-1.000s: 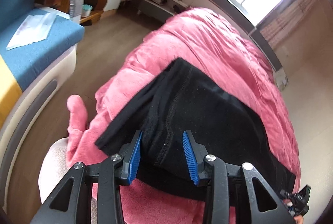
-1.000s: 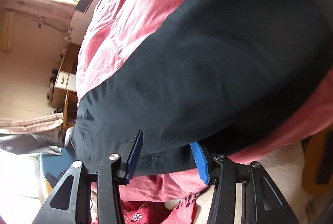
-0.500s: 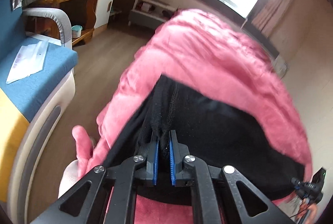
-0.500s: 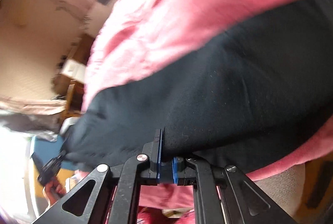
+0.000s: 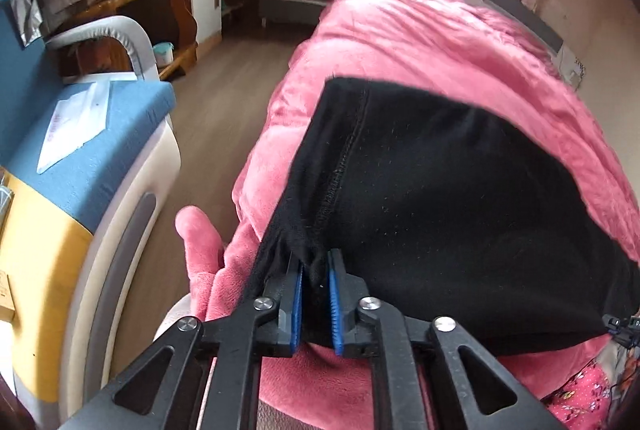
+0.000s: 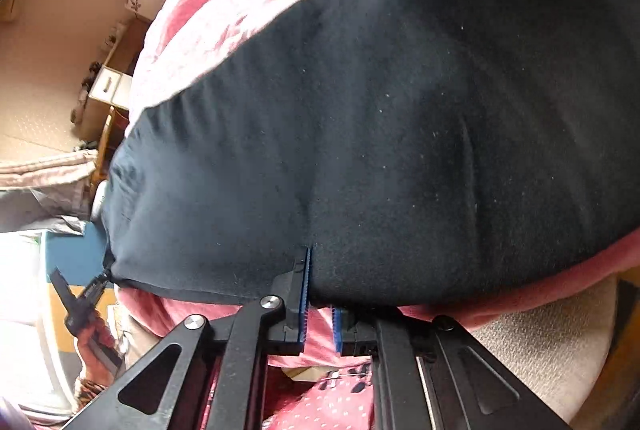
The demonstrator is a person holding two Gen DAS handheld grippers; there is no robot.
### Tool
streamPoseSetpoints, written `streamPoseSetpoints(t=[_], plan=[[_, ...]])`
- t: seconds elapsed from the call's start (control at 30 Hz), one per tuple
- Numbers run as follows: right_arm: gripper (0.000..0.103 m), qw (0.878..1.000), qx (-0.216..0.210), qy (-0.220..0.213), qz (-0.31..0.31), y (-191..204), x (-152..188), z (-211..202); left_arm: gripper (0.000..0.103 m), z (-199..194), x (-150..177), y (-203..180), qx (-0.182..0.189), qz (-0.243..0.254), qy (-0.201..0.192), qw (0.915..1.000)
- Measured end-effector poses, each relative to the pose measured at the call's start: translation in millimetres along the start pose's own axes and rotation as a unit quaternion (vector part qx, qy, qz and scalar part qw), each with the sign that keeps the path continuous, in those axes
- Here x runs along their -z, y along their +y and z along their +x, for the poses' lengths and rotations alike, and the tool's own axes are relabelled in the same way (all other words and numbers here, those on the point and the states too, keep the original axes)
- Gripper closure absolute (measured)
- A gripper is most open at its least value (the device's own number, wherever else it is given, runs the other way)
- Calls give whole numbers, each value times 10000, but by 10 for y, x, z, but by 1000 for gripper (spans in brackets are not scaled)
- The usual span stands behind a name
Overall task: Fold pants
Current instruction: 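Grasp the folded pants edge with the left gripper while the right gripper smooths the fold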
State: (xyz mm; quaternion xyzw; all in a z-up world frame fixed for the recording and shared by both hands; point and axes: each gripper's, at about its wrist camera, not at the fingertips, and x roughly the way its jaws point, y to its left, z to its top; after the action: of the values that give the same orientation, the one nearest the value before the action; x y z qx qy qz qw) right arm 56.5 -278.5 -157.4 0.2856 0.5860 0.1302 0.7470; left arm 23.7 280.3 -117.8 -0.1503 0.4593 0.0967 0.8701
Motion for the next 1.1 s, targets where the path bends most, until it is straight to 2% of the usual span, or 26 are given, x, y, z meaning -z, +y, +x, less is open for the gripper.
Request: streamPoseSetpoints(t=[0.03, 0.07, 0.13, 0.23, 0.3, 0.33, 0.4, 0.47, 0.5, 0.57, 0.63, 0.73, 0.83, 0.87, 0.93, 1.0, 1.1], plan=[[88, 9999, -92, -53, 89, 18, -21, -46, 85, -81, -12, 26, 90, -128, -137, 9998], [79, 9994, -194, -175, 214, -10, -39, -104, 80, -150, -27, 46, 135, -232, -271, 9993], [67, 9980, -265, -398, 407, -73, -66, -189, 79, -309, -64, 62, 297, -430, -629, 9967], [68, 9957, -361, -471, 715, -193, -52, -211, 77, -421, -124, -58, 437, -447, -1017, 9928], [79, 9948, -324, -490, 828, -252, -25, -193, 75, -310, -189, -257, 647, -220, -866, 9939], [93, 9955, -234, -465, 792, -255, -20, -175, 75, -232, -191, -368, 706, -65, -748, 9947], [95, 9969, -141, -395, 673, -232, -19, -194, 75, -22, -148, -649, 790, 450, -418, 9950], [95, 9983, -62, -400, 430, -156, 3, -315, 77, 183, -49, -885, 634, 979, 132, 9931], [95, 9985, -48, -405, 368, -115, 9, -337, 78, 232, 6, -947, 542, 1192, 287, 9910], [95, 9985, -3, -346, 418, -169, 47, -388, 81, 279, 165, -1023, 90, 1706, 412, 9844], [94, 9976, 186, -188, 645, -334, 50, -345, 81, 243, 240, -1007, 79, 1837, 419, 9821], [84, 9935, -313, -192, 1073, -503, 25, -431, 81, 157, 211, -930, 263, 1694, 421, 9843], [61, 9936, -45, -915, 657, -527, -38, -865, 81, 33, 106, -858, 778, 1266, 247, 9886], [58, 9912, 17, -1151, 657, -577, -36, -1013, 80, 1, 72, -851, 918, 1162, 157, 9888], [57, 9842, -48, -1513, 917, -746, -23, -1260, 80, -5, 4, -953, 1044, 1054, 52, 9889], [55, 9718, -37, -1915, 1372, -1032, 34, -1517, 79, 24, -61, -1056, 1089, 1041, -12, 9886], [52, 9497, 495, -2509, 1809, -1475, 145, -1832, 76, 141, -100, -1186, 1092, 987, -76, 9891]])
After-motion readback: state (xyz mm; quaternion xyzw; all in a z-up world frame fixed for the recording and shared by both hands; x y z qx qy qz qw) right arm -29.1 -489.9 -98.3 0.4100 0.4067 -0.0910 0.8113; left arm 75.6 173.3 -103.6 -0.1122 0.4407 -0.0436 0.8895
